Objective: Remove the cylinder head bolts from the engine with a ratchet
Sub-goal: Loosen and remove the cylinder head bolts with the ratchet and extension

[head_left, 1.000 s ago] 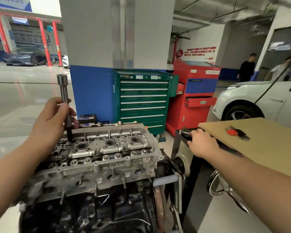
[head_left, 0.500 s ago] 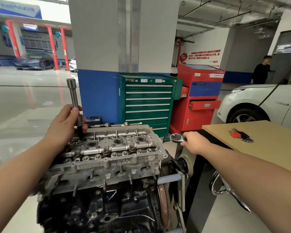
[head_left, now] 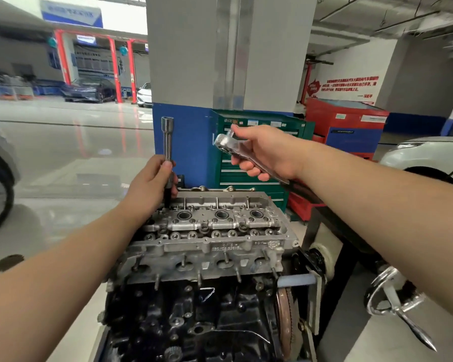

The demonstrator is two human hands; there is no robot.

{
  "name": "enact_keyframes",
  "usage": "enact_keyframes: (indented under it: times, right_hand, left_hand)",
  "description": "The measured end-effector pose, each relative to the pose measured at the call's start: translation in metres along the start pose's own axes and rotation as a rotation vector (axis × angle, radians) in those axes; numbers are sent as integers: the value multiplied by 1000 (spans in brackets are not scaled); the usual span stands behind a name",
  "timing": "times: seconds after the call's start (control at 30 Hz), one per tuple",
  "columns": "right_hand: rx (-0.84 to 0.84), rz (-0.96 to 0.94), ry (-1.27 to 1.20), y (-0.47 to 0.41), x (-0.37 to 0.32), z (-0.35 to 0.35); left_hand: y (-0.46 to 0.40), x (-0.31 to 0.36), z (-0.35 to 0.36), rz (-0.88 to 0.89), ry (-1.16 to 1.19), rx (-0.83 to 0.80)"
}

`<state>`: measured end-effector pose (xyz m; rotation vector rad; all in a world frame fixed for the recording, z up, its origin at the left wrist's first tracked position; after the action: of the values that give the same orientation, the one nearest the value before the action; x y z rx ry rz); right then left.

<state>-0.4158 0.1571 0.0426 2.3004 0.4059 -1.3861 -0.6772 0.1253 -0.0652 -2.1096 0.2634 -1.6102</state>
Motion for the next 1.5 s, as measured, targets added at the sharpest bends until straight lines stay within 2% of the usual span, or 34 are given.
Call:
enact_keyframes:
  times: [0.2, 0.4, 0.53, 0.6, 0.73, 0.83, 1.0, 1.13, 1.33, 1.5]
  right_hand:
    - [15, -11, 206, -22, -66, 28]
    - [-21, -133, 224, -34, -91, 41]
    - [93, -259, 151, -40, -100, 43]
    - [89, -282, 144, -42, -104, 42]
    - [-8, -227, 125, -45, -105, 43]
    - [9, -219, 220, -45, -109, 46]
    - [-126, -143, 349, -36, -124, 45]
    - [-154, -67, 480, -38, -128, 51]
    - [-173, -49, 327, -42, -143, 42]
    - [-162, 14, 341, -48, -145, 41]
  left_hand:
    - [-3, -4, -3, 9, 43, -9]
    - [-7, -11, -3, 5, 59, -13]
    - [-9, -14, -1, 18, 47, -13]
    - [-11, -16, 0, 38, 32, -16]
    - [-13, -19, 1, 34, 49, -27]
    - [-13, -20, 1, 31, 43, -32]
    - [-12, -18, 1, 30, 25, -32]
    - [-12, -16, 2, 53, 10, -31]
    - [-13, -20, 2, 66, 48, -40]
    - [-13, -20, 2, 75, 46, -41]
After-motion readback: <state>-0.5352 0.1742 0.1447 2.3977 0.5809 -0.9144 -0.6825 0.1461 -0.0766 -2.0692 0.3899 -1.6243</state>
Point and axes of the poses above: each hand's wrist, its own y-axis away from the middle knuckle, its own z-axis out of the palm, x = y × z, the point moved 3 cm from there along -y, towards the middle knuckle
